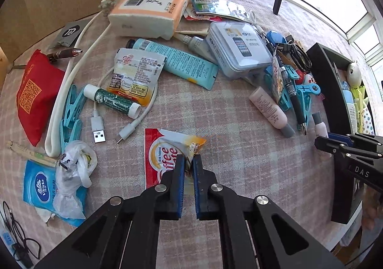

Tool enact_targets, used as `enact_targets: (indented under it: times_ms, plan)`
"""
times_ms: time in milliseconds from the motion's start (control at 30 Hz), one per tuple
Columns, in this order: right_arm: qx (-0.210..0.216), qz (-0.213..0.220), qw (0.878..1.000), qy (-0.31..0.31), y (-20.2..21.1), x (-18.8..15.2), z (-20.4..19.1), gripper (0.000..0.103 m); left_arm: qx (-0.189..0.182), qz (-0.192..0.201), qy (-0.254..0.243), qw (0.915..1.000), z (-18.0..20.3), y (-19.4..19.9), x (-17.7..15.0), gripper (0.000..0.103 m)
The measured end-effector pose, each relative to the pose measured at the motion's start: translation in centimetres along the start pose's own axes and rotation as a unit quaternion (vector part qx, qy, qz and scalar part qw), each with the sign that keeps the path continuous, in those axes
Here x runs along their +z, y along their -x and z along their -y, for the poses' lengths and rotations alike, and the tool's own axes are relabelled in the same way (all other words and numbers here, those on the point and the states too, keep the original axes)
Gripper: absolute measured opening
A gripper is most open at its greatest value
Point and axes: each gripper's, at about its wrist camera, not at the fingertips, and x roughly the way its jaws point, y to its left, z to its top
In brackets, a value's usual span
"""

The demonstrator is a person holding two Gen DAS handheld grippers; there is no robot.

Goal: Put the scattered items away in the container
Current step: 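Grasp the Coffee-mate sachet with the left gripper while the right gripper grasps the pink bottle, then carry the sachet and pink bottle into the tray and release both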

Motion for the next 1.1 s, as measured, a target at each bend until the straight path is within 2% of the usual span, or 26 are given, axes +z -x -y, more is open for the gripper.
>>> enact_targets:
  times_ms: [167,267,367,567,833,1100]
  plan:
    - [0.003,0.014,1.0,-0.005,1.7,-0.7,0.8,0.02,-0.011,0.015,0.002,0.9998,-0.5,1.8,0.3,0.006]
    - [0.002,0.024,1.0,-0.004,3.6,-2.1,1.2,0.02,-0.024,0.024,-0.005,0.9994,0.8,3.0,0.9,0.006]
    - [-0.003,0.036,0.999,-0.007,5.3,-2.5,2.2,0.02,-0.038,0.034,-0.019,0.9985,3.7,4.0,3.6,0.006]
    - [-0.027,0.063,0.997,-0.026,8.9,-1.9,5.6,0.02,-0.07,0.055,-0.052,0.9947,9.4,5.6,6.5,0.006]
    - [-0.063,0.092,0.991,-0.075,11.3,0.9,10.9,0.02,-0.105,0.07,-0.089,0.988,18.2,6.5,10.8,0.006]
    - [-0.075,0.098,0.986,-0.111,12.3,1.7,15.1,0.02,-0.129,0.069,-0.116,0.9824,25.2,5.9,13.3,0.006]
